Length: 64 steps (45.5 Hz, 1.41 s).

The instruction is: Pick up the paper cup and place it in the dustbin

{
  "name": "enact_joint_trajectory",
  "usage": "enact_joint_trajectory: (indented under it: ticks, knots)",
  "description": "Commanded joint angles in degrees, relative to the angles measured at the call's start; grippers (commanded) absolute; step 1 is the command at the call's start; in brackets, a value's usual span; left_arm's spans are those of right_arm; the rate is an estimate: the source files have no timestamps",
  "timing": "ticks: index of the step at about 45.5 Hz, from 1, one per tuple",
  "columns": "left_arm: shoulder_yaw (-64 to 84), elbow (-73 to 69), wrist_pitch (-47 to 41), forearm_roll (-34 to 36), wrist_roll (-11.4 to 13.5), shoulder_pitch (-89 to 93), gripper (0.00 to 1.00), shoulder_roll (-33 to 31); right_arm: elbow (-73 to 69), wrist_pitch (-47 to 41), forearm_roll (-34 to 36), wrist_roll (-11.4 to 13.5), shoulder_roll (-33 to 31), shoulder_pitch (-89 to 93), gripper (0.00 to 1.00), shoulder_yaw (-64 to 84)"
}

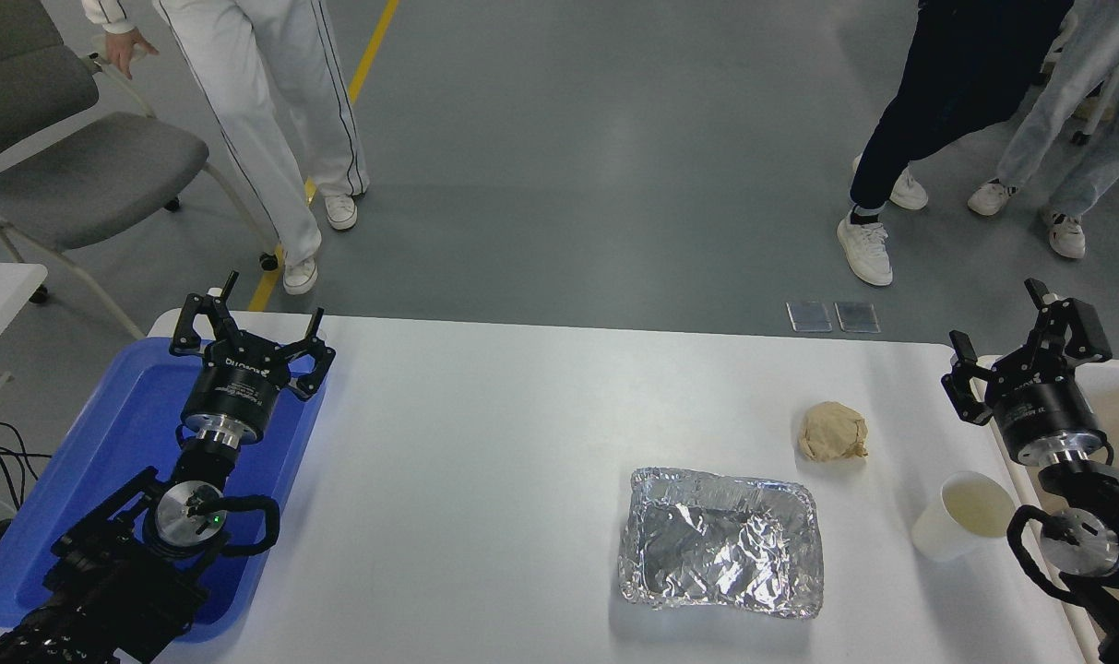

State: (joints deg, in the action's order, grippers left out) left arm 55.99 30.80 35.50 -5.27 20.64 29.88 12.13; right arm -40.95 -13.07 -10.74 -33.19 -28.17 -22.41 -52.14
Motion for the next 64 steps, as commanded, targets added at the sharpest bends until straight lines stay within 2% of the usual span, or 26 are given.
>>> enact_joint_trajectory:
  ticks: [1, 16, 37, 44, 51, 64]
  knots:
    - [0.0, 0.0, -0.1, 0.0, 0.0, 0.0, 1.0, 0.0, -2.9, 5.4, 0.1, 0.2, -0.7, -0.4, 1.0, 0.9]
    - [0.0, 0.0, 0.0, 0.0, 0.0, 0.0, 1.0, 0.0, -5.4, 6.6, 0.0, 0.2, -3.2, -2.0, 1.0, 10.0]
    - [0.0, 0.0, 0.0, 0.0, 0.0, 0.0, 1.0, 0.0, -6.0, 4.7, 0.2, 0.1, -16.8, -16.5, 1.0, 40.3]
    - [0.0, 0.0, 0.0, 0.0, 0.0, 0.0, 1.0, 0.0, -6.1, -1.3, 0.1, 0.1, -19.8, -23.3, 1.0, 55.5]
    - [0.0, 0.0, 0.0, 0.0, 0.0, 0.0, 1.0, 0.0, -6.2, -6.3, 0.3, 0.1, -20.2, -31.7, 1.0, 68.5]
    - [0.0, 0.0, 0.0, 0.0, 0.0, 0.0, 1.0, 0.0, -6.2, -21.8, -0.6, 0.1, -20.0, -54.7, 1.0, 94.0]
